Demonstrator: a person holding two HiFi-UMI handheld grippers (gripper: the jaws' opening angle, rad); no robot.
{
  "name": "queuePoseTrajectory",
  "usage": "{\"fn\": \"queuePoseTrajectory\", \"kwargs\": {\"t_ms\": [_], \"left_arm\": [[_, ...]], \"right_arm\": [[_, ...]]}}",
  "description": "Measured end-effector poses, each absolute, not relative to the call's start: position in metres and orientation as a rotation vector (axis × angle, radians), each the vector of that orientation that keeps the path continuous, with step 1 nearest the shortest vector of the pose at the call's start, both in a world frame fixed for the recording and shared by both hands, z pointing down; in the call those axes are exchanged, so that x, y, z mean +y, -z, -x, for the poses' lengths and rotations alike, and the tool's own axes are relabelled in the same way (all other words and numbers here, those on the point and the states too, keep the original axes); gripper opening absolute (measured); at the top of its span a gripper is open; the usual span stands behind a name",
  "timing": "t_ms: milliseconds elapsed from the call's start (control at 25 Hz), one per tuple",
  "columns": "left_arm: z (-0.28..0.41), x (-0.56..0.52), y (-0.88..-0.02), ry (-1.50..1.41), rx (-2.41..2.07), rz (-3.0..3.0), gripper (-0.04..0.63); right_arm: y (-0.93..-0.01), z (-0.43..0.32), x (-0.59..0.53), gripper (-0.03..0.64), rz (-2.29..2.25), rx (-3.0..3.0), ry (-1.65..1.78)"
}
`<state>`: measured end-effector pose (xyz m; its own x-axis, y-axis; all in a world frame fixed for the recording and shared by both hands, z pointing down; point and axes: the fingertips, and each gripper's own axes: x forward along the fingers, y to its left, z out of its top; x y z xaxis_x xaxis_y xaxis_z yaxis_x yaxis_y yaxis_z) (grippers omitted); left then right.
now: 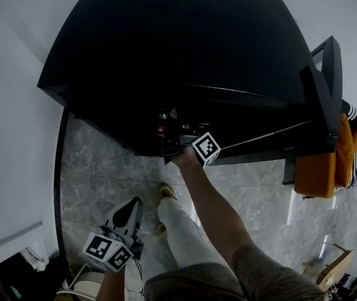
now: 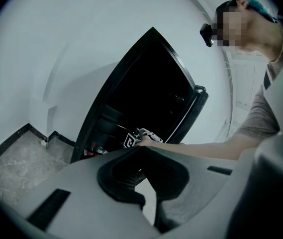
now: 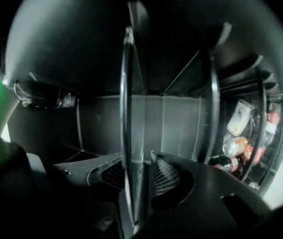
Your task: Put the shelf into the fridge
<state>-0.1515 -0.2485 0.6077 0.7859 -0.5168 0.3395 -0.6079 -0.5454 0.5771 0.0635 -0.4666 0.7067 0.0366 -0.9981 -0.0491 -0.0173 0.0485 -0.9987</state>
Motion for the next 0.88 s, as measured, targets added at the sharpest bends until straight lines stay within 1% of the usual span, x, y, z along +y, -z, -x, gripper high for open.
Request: {"fn": "queuePoseTrajectory", "kwargs": {"t_ms": [360,400,440,480,720,880], "left_arm": [[0.144,-0.252,-0.576,-0.171,-0.834,-2.3,0.0],[0.143,-0.251,-0.571,-0.171,-0.833,-2.306,0.0],[0.142,-0.251,-0.566,-0.172,-0.832,-2.313,0.0],[0.141,-0.251,-0.56,-0.174,-0.833,-2.318,0.0],[0.138,-0.244,-0.519,-0.179,-0.856,-2.328,0.0],[0.143,-0.235,-0.485,-0.171,-0.867,-2.34,0.0]], "right_arm": [[-0.71,-0.035,-0.405,0.097,1.186,1.198,1.204],[-0.712,-0.032,-0.395,0.073,1.197,1.191,1.217],[-0.711,-0.03,-0.387,0.029,1.201,1.192,1.228],[-0.708,-0.026,-0.379,0.024,1.196,1.201,1.242],[-0.642,-0.001,-0.337,0.021,1.134,1.429,1.318],[-0.572,0.015,-0.309,0.021,1.091,1.637,1.295]]}}
